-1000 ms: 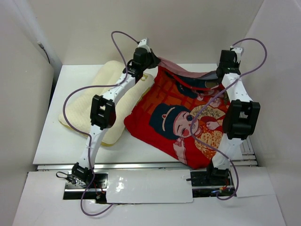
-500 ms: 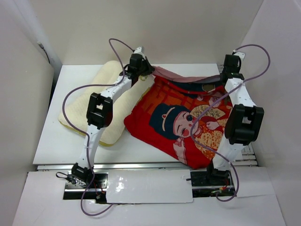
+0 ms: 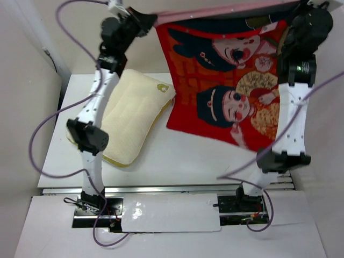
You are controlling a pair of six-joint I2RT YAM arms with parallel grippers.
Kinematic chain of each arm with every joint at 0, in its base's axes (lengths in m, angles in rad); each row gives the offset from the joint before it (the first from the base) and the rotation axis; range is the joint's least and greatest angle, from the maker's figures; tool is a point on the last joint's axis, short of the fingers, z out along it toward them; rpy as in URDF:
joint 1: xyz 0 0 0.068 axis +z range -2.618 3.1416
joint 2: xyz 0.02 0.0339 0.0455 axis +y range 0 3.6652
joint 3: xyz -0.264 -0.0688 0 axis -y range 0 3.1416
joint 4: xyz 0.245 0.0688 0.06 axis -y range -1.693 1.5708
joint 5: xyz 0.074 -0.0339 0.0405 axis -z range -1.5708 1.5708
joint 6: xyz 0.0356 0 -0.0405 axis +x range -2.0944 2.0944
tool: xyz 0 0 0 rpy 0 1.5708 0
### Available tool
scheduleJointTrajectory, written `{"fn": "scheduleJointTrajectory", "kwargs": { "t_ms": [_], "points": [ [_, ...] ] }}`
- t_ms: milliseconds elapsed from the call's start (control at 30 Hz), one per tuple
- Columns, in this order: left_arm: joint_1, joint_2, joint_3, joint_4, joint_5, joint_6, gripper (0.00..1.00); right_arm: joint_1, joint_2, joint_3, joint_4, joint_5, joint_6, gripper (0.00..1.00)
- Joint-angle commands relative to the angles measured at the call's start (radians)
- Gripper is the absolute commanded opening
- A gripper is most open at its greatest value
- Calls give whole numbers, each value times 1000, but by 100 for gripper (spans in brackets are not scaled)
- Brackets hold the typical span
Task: Put the pillow into the pillowcase
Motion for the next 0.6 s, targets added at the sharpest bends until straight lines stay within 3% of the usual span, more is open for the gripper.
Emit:
{"fn": "scheduleJointTrajectory", "kwargs": {
  "t_ms": [0, 133, 233, 267, 333, 400, 467, 533, 567],
  "points": [
    [109, -243, -40, 29, -34, -9, 0, 41, -240, -47, 251, 55, -53, 0],
    [110, -382, -287, -52, 45, 33, 0, 72, -496, -297, 189, -45, 3, 0],
    [97, -473, -445, -103, 46, 93, 0, 81, -638, -528, 57, -267, 51, 0],
    [97, -500, -570, -115, 27, 103, 0, 81, -669, -581, -16, -424, 68, 0],
    [119, -576, -697, -126, 16, 103, 0, 81, -770, -765, -55, -597, 113, 0],
    [139, -622, -850, -161, -5, 112, 0, 115, -846, -946, 12, -767, 138, 0],
    [149, -687, -962, -174, -80, 98, 0, 124, -932, -1035, 140, -801, 265, 0],
    [174, -710, -1006, -190, -118, 80, 0, 115, -946, -1103, 205, -802, 375, 0],
    [174, -710, -997, -213, -141, 63, 0, 115, -946, -1115, 275, -871, 376, 0]
  ]
}}
